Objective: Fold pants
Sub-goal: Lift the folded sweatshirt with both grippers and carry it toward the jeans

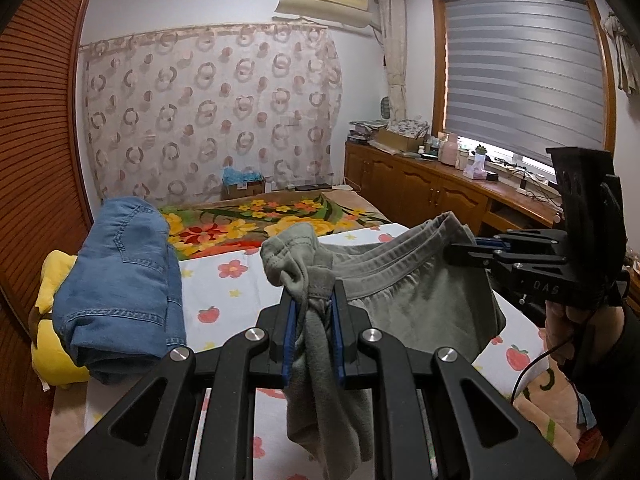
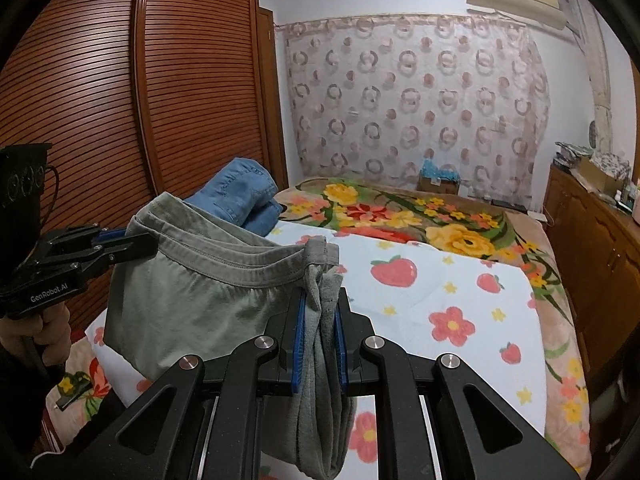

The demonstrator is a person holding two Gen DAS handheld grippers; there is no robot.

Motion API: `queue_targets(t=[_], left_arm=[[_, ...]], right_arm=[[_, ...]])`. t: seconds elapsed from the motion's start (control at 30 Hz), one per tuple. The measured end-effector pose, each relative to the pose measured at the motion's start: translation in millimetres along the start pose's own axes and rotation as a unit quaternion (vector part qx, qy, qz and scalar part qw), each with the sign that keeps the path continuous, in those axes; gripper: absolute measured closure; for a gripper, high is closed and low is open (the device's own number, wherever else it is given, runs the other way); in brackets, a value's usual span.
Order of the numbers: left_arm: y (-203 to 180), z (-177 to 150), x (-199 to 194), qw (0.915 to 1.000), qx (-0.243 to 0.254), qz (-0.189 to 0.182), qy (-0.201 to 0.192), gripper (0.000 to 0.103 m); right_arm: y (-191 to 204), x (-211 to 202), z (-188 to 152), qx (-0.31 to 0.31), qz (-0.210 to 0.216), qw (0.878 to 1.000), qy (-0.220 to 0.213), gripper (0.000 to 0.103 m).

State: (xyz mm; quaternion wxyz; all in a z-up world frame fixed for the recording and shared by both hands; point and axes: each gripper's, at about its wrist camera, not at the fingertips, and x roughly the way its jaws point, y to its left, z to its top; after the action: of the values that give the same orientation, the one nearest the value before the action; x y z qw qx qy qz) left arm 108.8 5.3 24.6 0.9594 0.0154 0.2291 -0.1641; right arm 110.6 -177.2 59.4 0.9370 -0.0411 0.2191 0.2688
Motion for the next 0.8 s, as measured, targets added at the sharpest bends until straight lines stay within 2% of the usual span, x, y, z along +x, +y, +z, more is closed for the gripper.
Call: queue_targets(t=[0.27,0.8], left_arm=[[21.5,5.0,5.0,0.9999,-0.010,0.008,0.001,0.087],[77.3,37.6,17.7,0.9990,-0.026,0.035,-0.007,0.087]], right_arm=[[0.4,24.8,14.6,-0.013,0.012,1.000,0.003,0.090],[-5.2,78.0,64.4,-0.046,0.029,0.999,0.006,0.090]])
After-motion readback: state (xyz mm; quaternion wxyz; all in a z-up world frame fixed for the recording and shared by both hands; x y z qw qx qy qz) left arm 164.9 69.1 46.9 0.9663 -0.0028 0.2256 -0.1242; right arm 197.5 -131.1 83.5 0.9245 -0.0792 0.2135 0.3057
